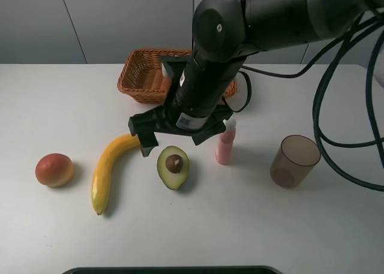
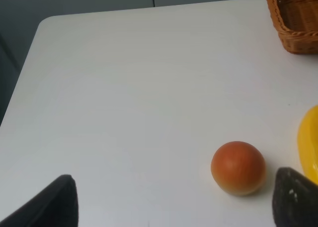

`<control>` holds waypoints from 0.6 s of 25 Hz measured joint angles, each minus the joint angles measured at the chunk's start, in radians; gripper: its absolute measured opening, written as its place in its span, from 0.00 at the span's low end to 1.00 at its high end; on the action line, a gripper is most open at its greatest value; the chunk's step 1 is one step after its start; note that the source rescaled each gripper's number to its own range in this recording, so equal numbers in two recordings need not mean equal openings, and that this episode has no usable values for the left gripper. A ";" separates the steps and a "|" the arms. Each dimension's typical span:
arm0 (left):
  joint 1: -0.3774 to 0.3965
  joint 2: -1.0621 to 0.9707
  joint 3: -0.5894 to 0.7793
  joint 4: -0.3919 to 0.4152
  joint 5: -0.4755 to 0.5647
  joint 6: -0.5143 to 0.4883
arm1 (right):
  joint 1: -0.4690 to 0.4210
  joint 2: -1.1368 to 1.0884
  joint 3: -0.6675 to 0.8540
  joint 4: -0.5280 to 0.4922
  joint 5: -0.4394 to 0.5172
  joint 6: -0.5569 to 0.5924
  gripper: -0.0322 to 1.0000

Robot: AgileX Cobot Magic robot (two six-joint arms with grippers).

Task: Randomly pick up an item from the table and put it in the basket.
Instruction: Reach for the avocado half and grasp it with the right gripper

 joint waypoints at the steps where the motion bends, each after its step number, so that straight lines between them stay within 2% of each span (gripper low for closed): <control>1: 0.000 0.000 0.000 0.000 0.000 0.000 | 0.000 0.013 0.000 0.000 0.002 0.007 1.00; 15: 0.000 0.000 0.000 0.000 0.000 0.000 | 0.000 0.124 -0.004 0.009 -0.042 0.018 1.00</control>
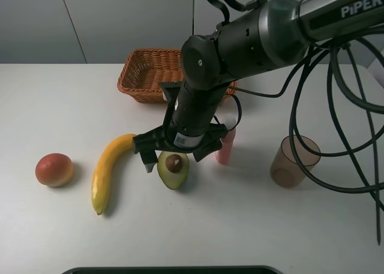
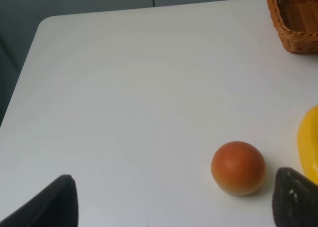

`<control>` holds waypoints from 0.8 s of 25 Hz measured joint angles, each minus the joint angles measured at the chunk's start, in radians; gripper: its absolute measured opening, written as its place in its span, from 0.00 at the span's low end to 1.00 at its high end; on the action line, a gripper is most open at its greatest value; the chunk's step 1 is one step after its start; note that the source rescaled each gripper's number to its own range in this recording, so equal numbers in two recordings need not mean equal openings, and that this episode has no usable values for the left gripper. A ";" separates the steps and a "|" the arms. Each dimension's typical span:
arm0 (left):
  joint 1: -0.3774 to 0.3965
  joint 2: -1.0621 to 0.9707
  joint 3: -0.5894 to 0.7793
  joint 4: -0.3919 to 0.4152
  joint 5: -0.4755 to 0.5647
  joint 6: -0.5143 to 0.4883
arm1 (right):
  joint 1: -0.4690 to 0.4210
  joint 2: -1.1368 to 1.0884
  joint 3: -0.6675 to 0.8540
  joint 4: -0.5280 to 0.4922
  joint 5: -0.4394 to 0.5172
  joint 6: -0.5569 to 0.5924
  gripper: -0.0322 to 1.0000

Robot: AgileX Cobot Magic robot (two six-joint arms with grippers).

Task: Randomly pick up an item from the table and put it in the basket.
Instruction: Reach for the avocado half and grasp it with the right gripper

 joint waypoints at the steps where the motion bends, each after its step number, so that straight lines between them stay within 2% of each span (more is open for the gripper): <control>1: 0.000 0.000 0.000 0.000 0.000 0.000 | 0.000 0.008 -0.002 0.002 0.000 0.000 1.00; 10: 0.000 0.000 0.000 0.000 0.000 0.000 | 0.000 0.068 -0.077 0.021 0.034 0.000 1.00; 20: 0.000 0.000 0.000 0.000 0.000 0.000 | 0.000 0.109 -0.094 0.021 0.081 0.000 1.00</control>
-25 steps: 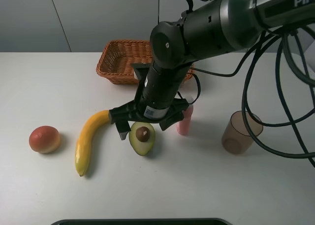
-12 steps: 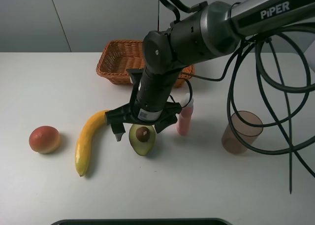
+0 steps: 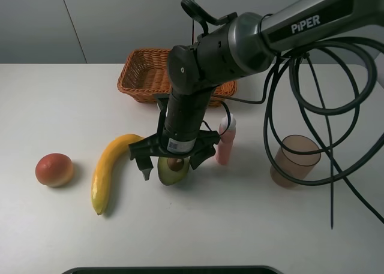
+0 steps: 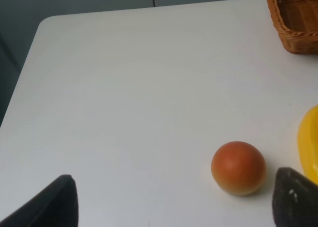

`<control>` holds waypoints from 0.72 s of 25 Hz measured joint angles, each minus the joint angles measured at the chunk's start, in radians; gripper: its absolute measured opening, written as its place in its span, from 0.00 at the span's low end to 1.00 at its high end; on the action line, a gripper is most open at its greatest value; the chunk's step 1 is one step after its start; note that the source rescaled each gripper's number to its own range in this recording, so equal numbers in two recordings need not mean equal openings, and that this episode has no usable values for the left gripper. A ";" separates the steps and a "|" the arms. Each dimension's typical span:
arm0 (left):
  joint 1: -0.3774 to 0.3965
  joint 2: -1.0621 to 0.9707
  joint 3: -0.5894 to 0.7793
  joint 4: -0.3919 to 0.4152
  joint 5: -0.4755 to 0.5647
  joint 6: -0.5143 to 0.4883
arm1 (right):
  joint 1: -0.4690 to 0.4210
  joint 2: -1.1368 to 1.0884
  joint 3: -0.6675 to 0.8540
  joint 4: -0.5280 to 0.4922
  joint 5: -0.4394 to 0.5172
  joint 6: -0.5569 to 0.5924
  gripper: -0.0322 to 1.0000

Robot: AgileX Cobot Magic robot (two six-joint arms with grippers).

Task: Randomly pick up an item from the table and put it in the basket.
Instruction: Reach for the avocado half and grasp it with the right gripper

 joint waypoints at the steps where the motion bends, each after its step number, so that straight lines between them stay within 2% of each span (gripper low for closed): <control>1: 0.000 0.000 0.000 0.000 0.000 0.000 | 0.000 0.000 0.000 0.000 0.000 0.002 1.00; 18: 0.000 0.000 0.000 0.000 0.000 0.000 | 0.000 0.026 0.000 0.007 -0.006 0.006 0.99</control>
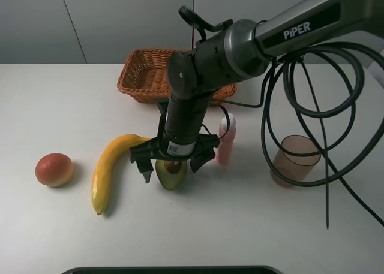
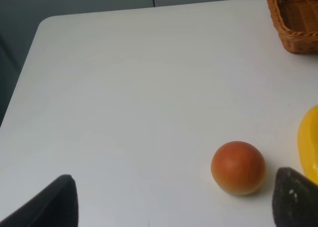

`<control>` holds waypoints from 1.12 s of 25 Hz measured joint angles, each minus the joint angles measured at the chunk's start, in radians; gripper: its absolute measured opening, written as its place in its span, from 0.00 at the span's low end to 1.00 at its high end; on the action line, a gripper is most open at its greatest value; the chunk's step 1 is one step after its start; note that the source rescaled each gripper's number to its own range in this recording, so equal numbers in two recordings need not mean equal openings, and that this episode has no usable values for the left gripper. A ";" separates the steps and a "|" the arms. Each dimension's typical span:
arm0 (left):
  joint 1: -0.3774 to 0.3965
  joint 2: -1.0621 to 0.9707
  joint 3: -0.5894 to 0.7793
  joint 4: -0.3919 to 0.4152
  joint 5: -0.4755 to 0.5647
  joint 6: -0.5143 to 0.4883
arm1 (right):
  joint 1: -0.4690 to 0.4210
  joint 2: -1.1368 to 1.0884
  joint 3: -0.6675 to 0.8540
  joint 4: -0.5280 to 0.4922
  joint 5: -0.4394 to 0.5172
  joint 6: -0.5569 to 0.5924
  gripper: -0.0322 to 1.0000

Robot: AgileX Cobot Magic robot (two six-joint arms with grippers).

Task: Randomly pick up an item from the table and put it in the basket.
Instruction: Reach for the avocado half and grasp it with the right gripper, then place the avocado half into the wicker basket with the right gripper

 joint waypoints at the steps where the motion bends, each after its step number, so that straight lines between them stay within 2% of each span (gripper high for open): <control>1: 0.000 0.000 0.000 0.000 0.000 0.000 | 0.000 0.003 0.000 0.002 0.000 0.000 0.91; 2: 0.000 0.000 0.000 0.000 0.000 0.000 | 0.000 0.002 0.000 0.004 0.000 0.000 0.77; 4: 0.000 0.000 0.000 0.000 0.000 0.000 | 0.000 0.002 -0.002 0.016 0.000 0.000 0.34; 5: 0.000 0.000 0.000 0.000 0.000 0.000 | 0.000 0.002 -0.002 0.016 0.000 0.000 0.07; 6: 0.000 0.000 0.000 0.000 0.000 0.000 | 0.000 0.002 -0.002 0.017 0.000 0.000 0.03; 16: 0.000 0.000 0.000 0.000 0.000 0.002 | 0.000 0.002 -0.006 0.018 0.011 0.000 0.03; 22: 0.000 0.000 0.000 0.000 0.000 0.002 | 0.000 -0.025 -0.083 0.009 0.125 -0.013 0.03; 28: 0.000 0.000 0.000 0.000 0.000 0.002 | 0.000 -0.123 -0.235 -0.085 0.256 -0.019 0.03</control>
